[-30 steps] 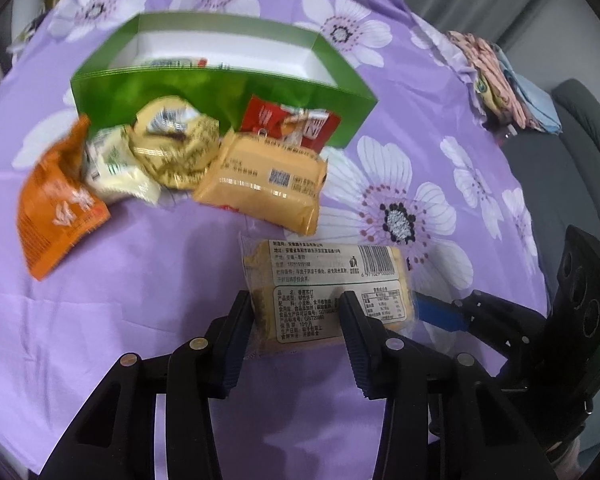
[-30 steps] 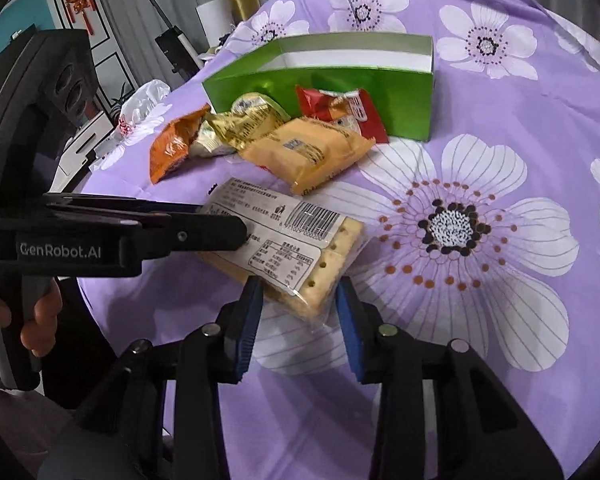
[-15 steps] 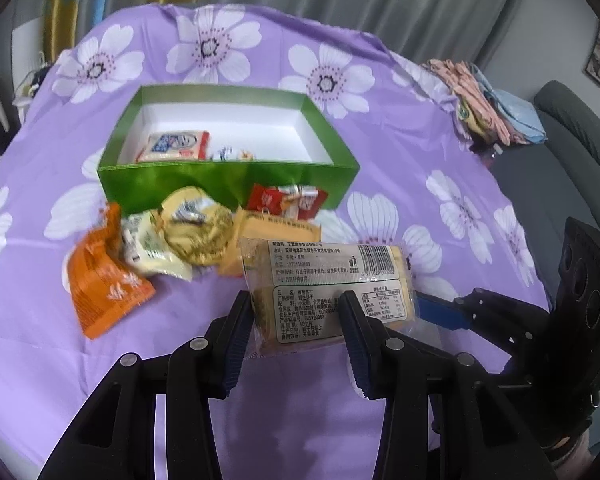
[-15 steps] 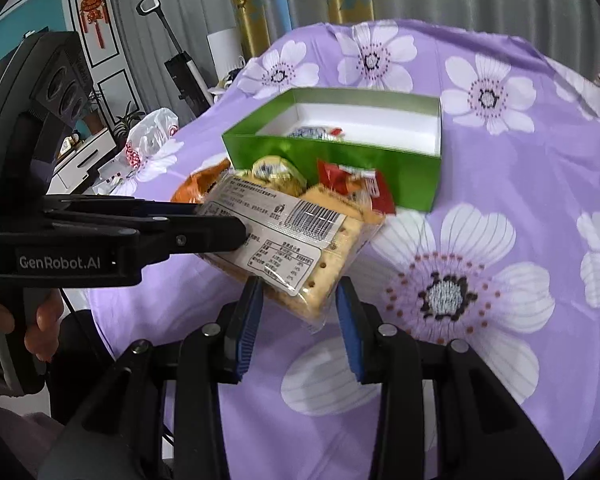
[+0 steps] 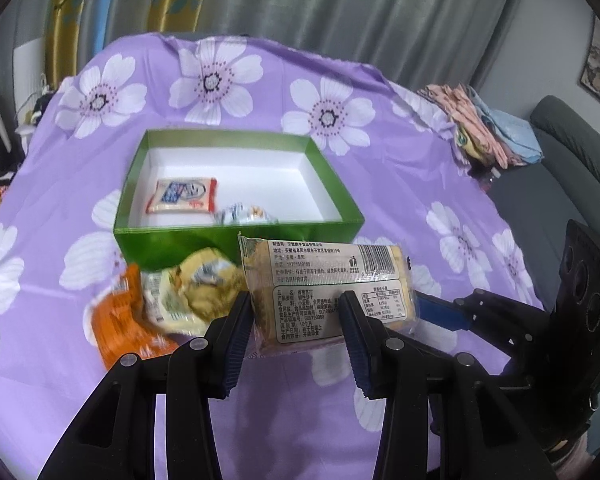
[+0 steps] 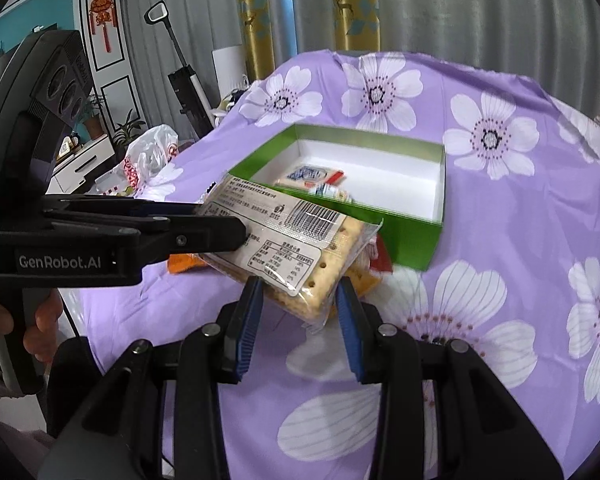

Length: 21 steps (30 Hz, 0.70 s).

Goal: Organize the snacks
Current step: 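Carry the cracker packet into the green box and open the right tool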

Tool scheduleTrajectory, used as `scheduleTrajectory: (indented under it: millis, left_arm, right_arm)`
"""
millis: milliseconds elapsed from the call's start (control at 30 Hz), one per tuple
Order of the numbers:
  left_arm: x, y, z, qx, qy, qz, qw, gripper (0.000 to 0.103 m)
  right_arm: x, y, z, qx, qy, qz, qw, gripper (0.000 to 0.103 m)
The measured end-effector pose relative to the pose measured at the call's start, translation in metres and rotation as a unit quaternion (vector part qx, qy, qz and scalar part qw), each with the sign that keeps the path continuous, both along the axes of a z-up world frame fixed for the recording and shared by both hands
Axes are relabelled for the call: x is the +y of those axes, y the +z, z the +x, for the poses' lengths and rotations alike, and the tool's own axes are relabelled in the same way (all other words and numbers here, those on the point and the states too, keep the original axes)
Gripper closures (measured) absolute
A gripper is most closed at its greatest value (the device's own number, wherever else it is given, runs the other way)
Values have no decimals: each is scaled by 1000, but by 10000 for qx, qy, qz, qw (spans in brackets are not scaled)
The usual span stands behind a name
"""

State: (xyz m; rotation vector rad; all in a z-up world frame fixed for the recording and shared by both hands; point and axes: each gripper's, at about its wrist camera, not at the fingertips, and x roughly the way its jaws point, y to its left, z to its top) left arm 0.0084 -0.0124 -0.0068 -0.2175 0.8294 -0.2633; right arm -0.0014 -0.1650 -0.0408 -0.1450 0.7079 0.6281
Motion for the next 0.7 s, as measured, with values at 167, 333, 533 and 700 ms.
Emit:
scheduleTrajectory:
  millis: [167, 333, 533, 700]
  left_arm:
    - [6, 14, 16, -140, 8, 24, 9999, 59]
    - [13, 29, 40, -254, -10, 33, 9997, 58]
    - [24, 40, 70, -283, 51, 52, 9996, 59]
    - [34, 29, 94, -121, 120, -6, 9999, 58]
  right_arm:
    - [5, 13, 15, -163, -13, 28, 9999, 65]
    - [9, 27, 40, -325, 1, 53, 9995, 65]
    - [18, 38, 72, -415, 27, 90, 9991, 65]
    - [27, 32, 96, -372, 37, -20, 9993, 65]
